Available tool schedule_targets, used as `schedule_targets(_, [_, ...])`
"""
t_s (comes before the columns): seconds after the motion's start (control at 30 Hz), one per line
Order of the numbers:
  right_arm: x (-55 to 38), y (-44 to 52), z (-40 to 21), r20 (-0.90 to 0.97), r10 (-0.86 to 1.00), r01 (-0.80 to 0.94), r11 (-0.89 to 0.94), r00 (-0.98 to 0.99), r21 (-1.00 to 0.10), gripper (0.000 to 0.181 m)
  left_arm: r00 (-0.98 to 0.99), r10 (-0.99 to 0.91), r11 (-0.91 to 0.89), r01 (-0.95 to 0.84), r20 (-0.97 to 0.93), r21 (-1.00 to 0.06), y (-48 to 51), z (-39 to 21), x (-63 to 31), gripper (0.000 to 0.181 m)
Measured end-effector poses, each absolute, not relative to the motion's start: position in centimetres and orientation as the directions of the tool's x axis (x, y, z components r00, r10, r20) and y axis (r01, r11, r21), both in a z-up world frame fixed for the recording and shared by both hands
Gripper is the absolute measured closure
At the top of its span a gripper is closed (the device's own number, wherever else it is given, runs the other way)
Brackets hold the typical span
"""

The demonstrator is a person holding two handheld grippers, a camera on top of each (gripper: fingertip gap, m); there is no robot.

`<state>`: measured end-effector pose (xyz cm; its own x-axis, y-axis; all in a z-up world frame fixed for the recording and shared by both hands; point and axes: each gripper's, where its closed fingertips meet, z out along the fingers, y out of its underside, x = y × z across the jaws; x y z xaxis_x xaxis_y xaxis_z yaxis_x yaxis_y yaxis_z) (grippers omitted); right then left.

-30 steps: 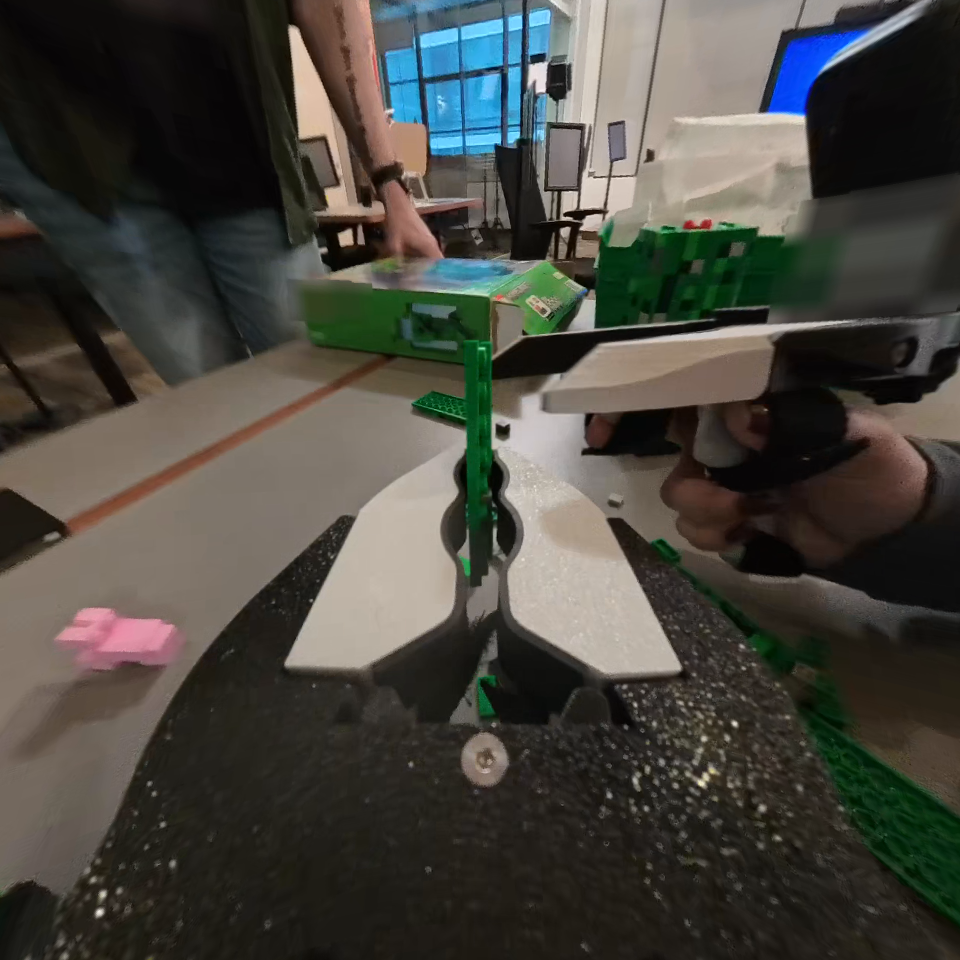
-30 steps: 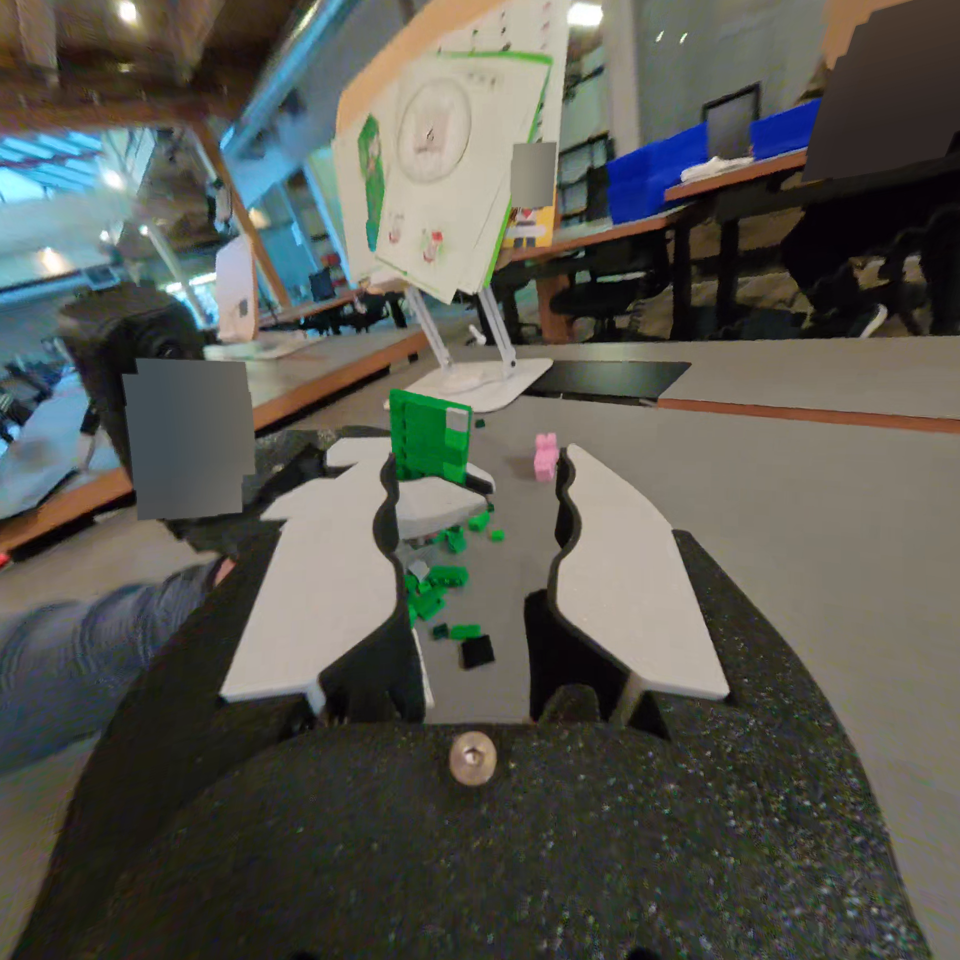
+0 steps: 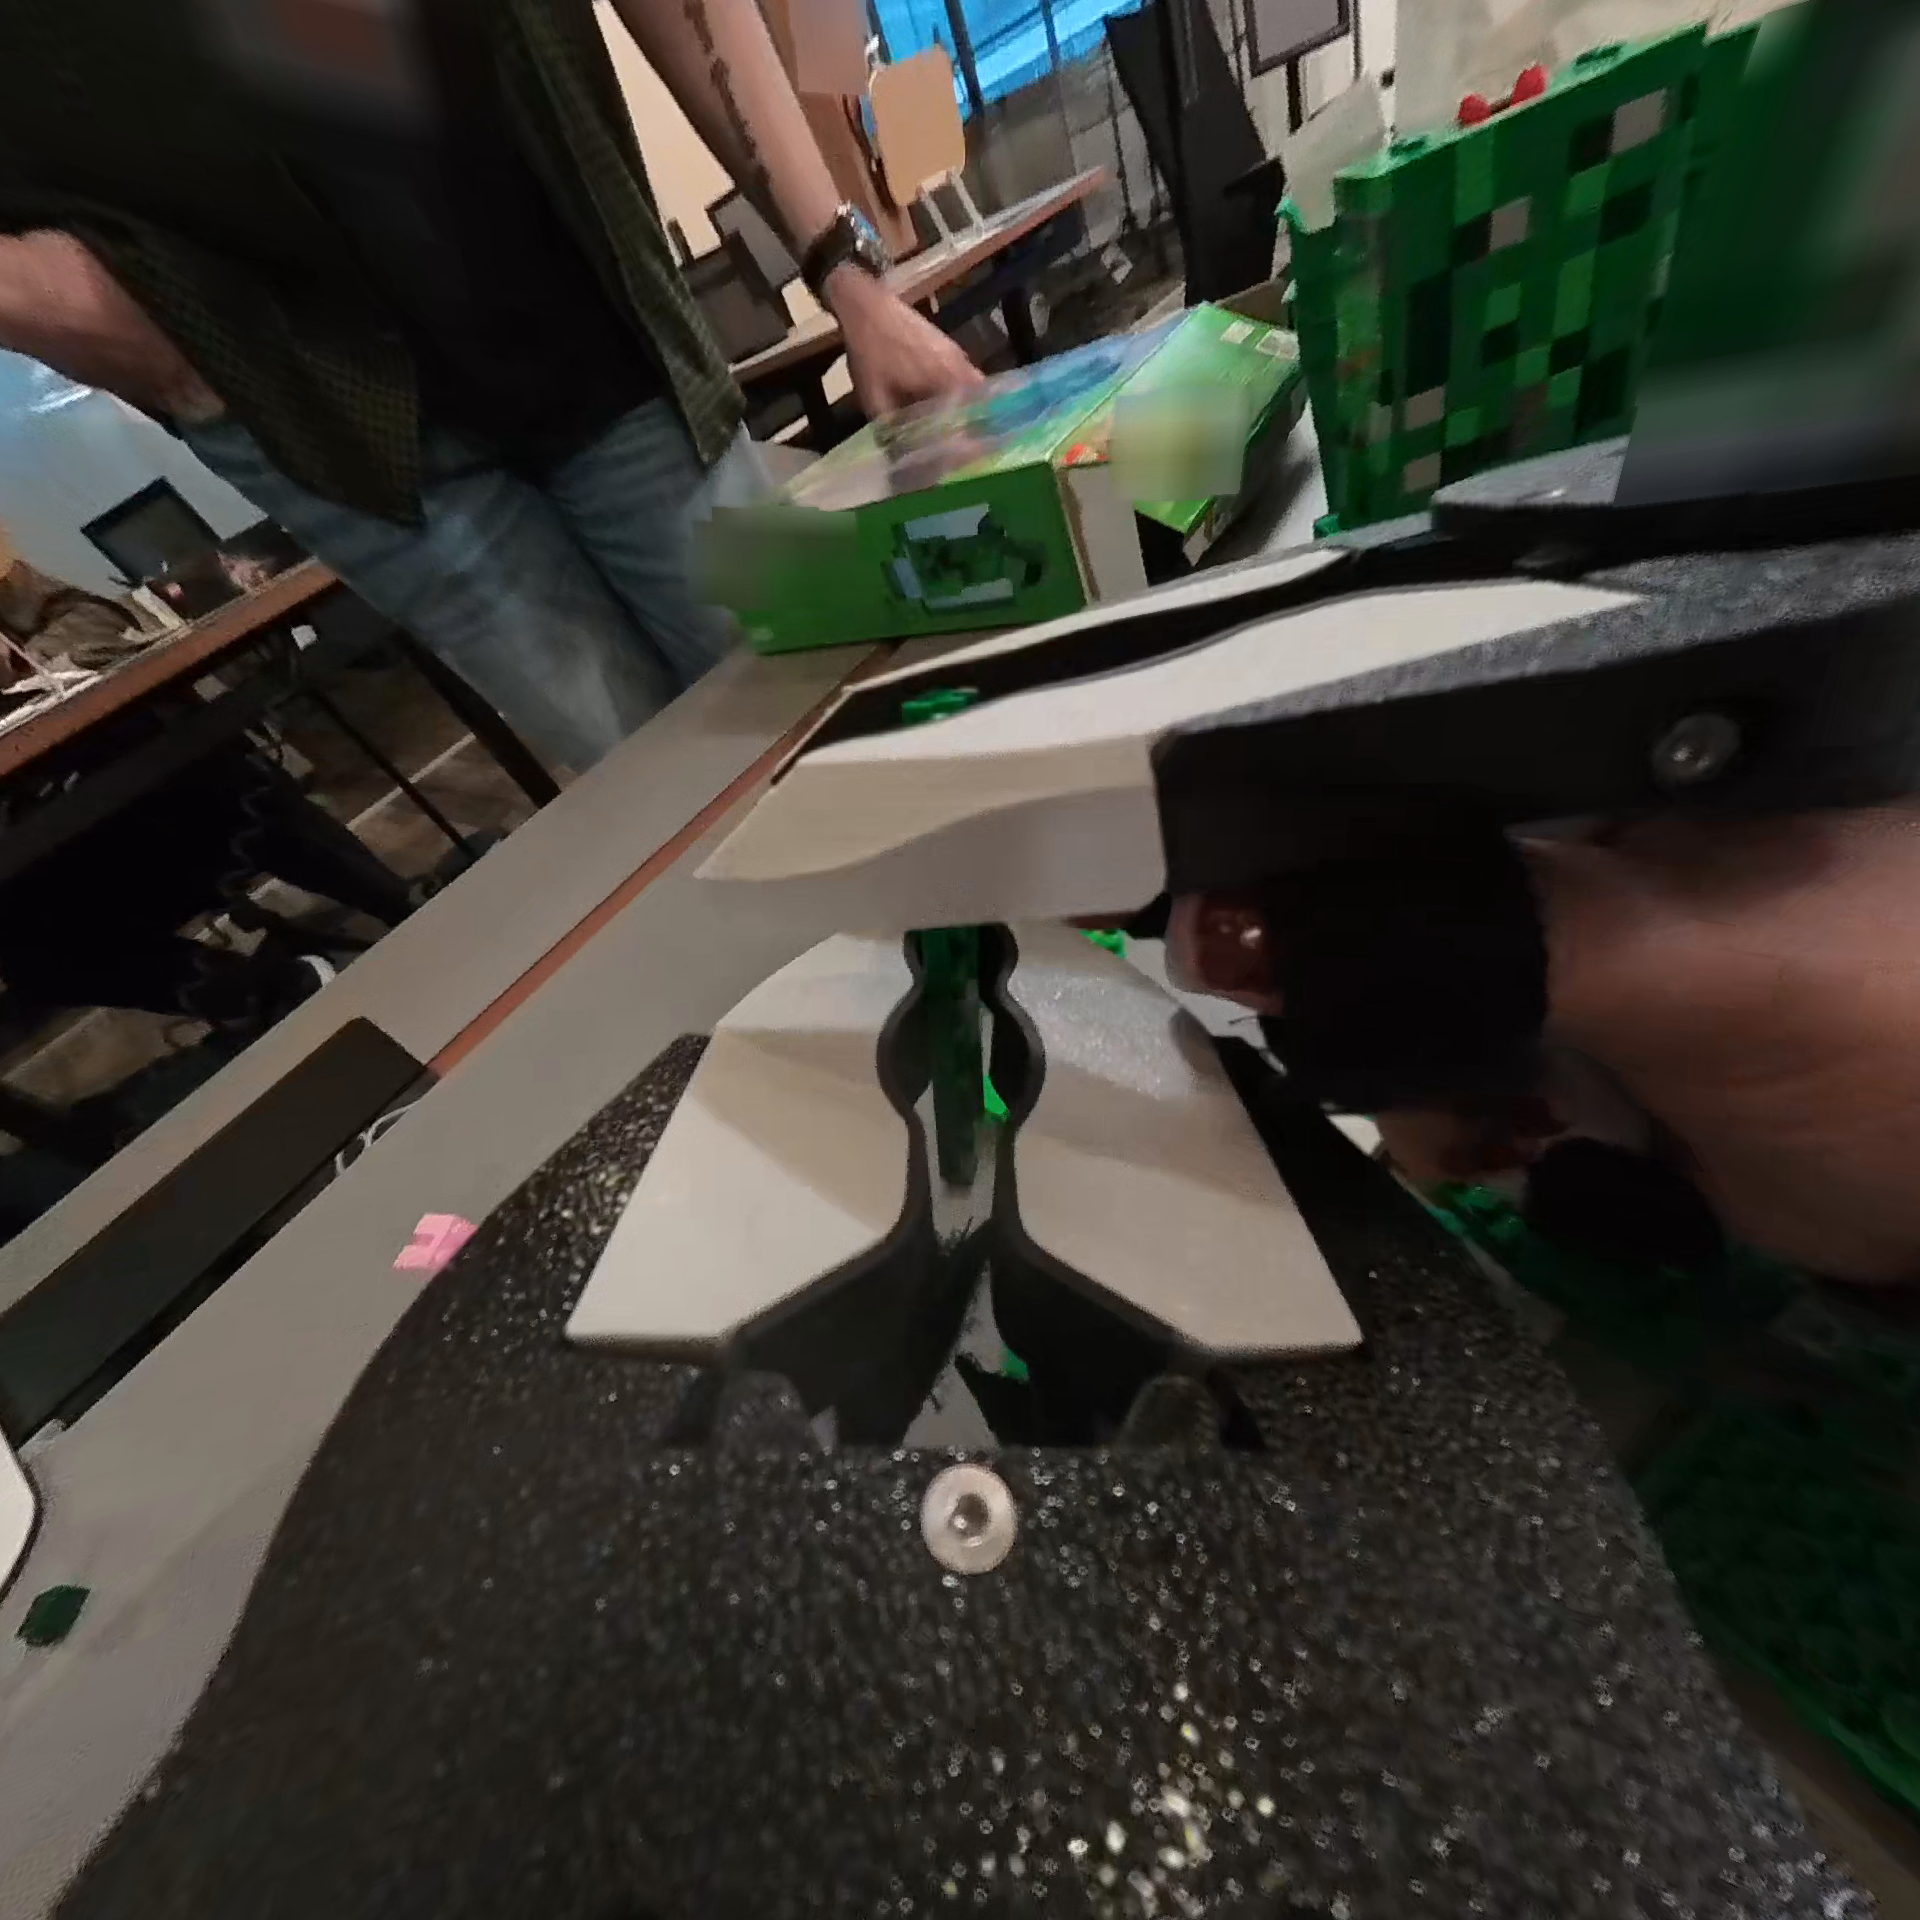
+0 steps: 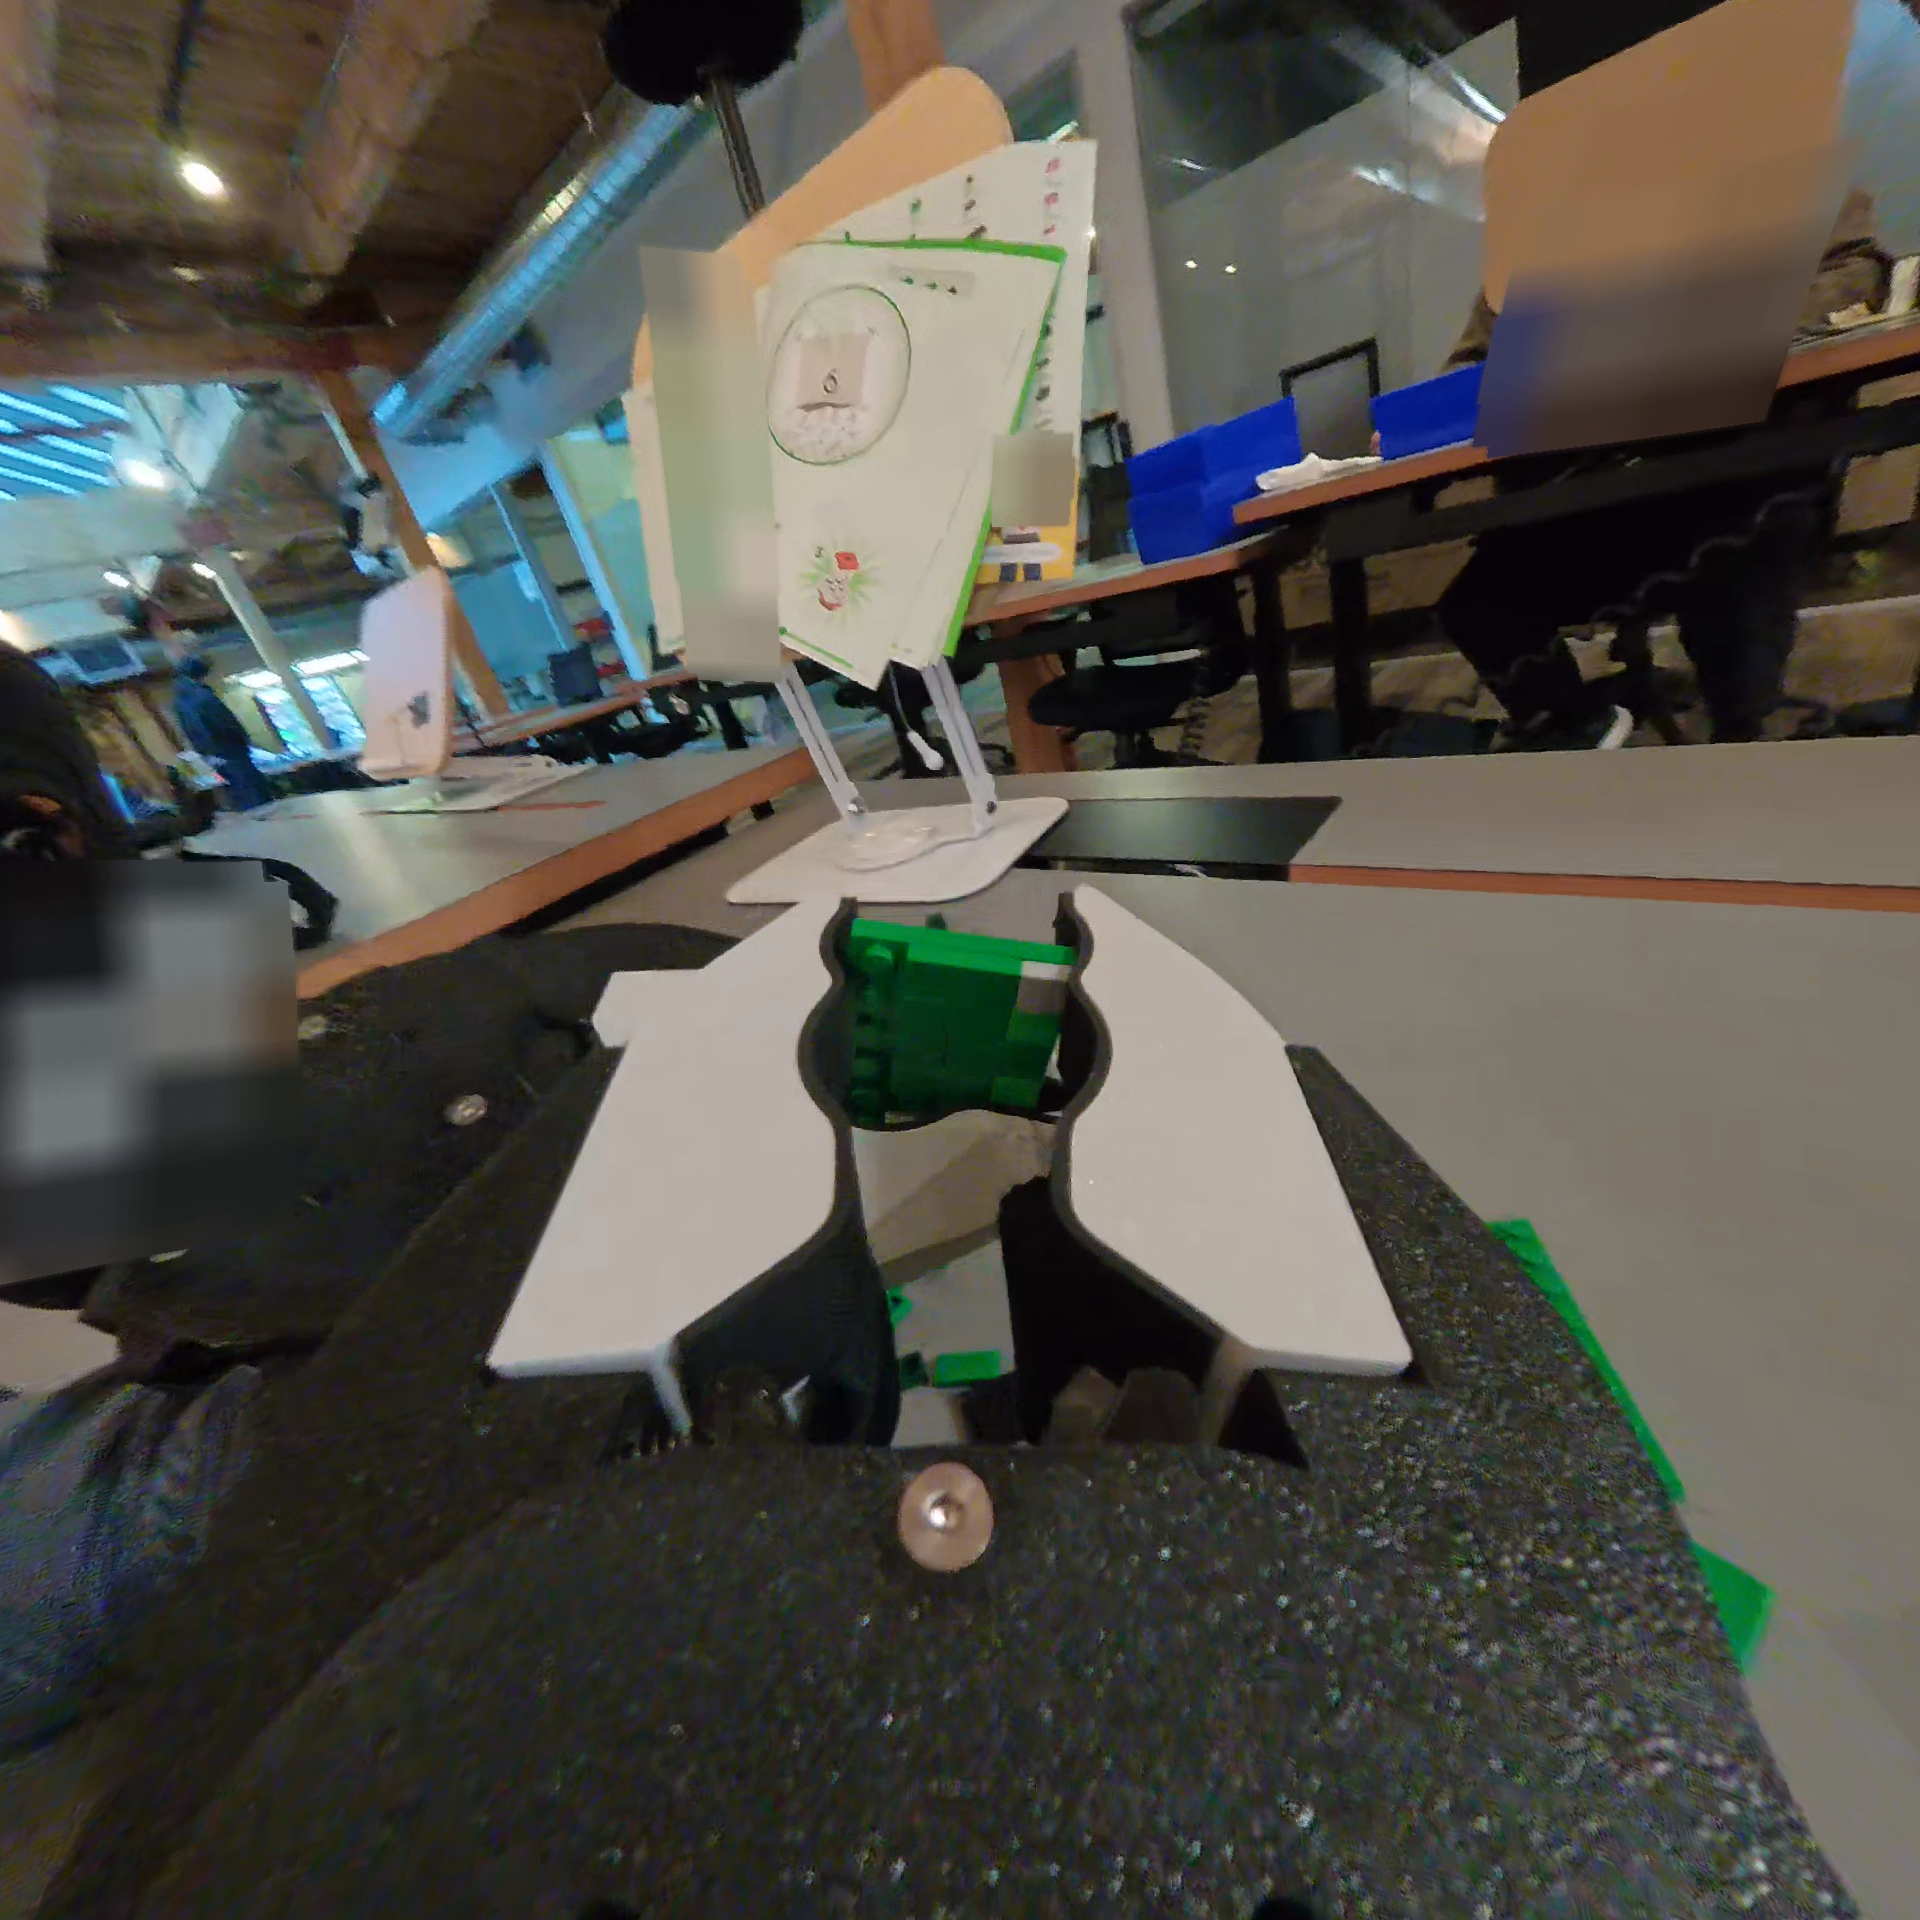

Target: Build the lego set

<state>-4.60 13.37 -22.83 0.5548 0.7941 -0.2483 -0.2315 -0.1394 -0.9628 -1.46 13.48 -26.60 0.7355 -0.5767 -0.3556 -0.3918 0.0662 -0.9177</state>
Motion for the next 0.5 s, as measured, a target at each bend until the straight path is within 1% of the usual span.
schedule_targets(0.17, [-4.6, 13.9, -23.4, -0.163, 0.729, -0.137, -0.096, 0.665, -0.986, 0.144, 0.745, -0.542, 0.033, -0.444, -0.389, -0.896, 13.9, -27.0, -2.0, 0.176])
schedule_targets(0.33, [-4.9, 14.3, -24.3, -0.105, 0.701, -0.045, -0.103, 0.706, -0.994, 0.143, 0.741, -0.575, -0.025, -0.440, -0.348, -0.897, 14.2, -27.9, -2.3, 0.177])
schedule_targets(0.4, [-5.1, 14.3, -24.6, -0.084, 0.734, -0.013, -0.101, 0.674, -0.995, 0.142, 0.737, -0.613, -0.073, -0.409, -0.283, -0.910, 14.1, -28.3, -2.4, 0.176])
schedule_targets(0.47, [-5.1, 14.0, -24.8, -0.027, 0.800, 0.046, -0.068, 0.599, -0.997, 0.140, 0.710, -0.675, -0.127, -0.379, -0.200, -0.917, 13.8, -28.9, -2.0, 0.176])
schedule_targets(0.5, [-5.0, 13.5, -25.2, 0.006, 0.846, 0.091, -0.050, 0.533, -0.995, 0.133, 0.699, -0.695, -0.154, -0.373, -0.168, -0.915, 13.7, -29.2, -1.9, 0.176])
